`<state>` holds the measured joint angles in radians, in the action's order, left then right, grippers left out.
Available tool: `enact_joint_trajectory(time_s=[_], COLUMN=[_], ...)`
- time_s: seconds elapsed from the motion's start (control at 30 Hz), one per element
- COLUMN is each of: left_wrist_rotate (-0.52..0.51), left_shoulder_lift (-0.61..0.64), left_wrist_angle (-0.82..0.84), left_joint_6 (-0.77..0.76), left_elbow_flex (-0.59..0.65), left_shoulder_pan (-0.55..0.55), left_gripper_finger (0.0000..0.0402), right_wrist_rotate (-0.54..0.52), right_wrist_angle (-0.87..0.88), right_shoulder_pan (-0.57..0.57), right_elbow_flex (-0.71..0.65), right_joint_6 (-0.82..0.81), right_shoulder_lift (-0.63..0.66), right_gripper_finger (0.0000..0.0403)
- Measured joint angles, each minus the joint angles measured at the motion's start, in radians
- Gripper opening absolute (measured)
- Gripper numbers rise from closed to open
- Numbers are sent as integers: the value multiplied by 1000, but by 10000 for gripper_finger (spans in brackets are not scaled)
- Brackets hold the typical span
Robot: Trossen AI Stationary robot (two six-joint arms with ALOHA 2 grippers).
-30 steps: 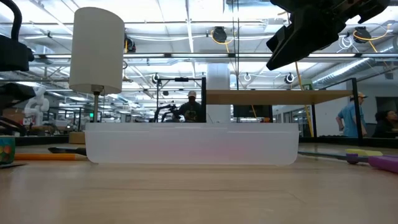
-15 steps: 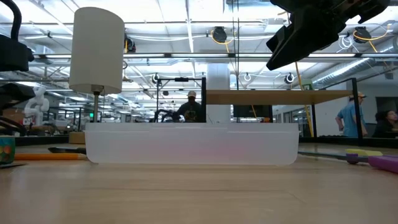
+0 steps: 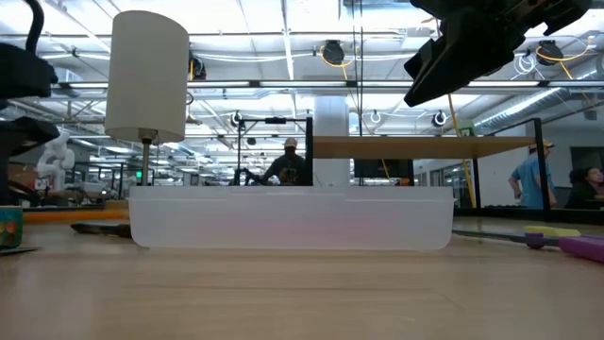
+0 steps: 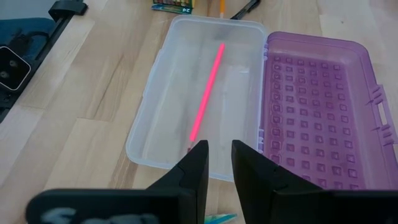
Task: Pack school essentials
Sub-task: Put the yellow pencil into the violet plastic pencil case
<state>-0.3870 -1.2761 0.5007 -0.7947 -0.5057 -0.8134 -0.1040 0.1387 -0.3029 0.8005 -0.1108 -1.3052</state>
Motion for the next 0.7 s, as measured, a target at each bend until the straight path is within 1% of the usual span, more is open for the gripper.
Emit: enact_joint_trajectory(time_s=[0.23, 0.43, 0.7], left_wrist_rotate=[23, 66, 77], left_shoulder_lift=[0, 1, 2], left_wrist_angle=[-2, 2, 171], left_joint_6=[-1, 4, 15], left_elbow_flex=[-2, -43, -168], left_shoulder_pan=[8, 8, 8], left_gripper_finger=[37, 37, 37], right_wrist_rotate=[0, 0, 0], right_wrist_angle=[0, 0, 0], right_shoulder_pan=[0, 0, 0], right_elbow_flex=[0, 0, 0], right_joint_6=[0, 0, 0], right_shoulder_lift=[0, 0, 0], right_gripper_finger=[66, 66, 66])
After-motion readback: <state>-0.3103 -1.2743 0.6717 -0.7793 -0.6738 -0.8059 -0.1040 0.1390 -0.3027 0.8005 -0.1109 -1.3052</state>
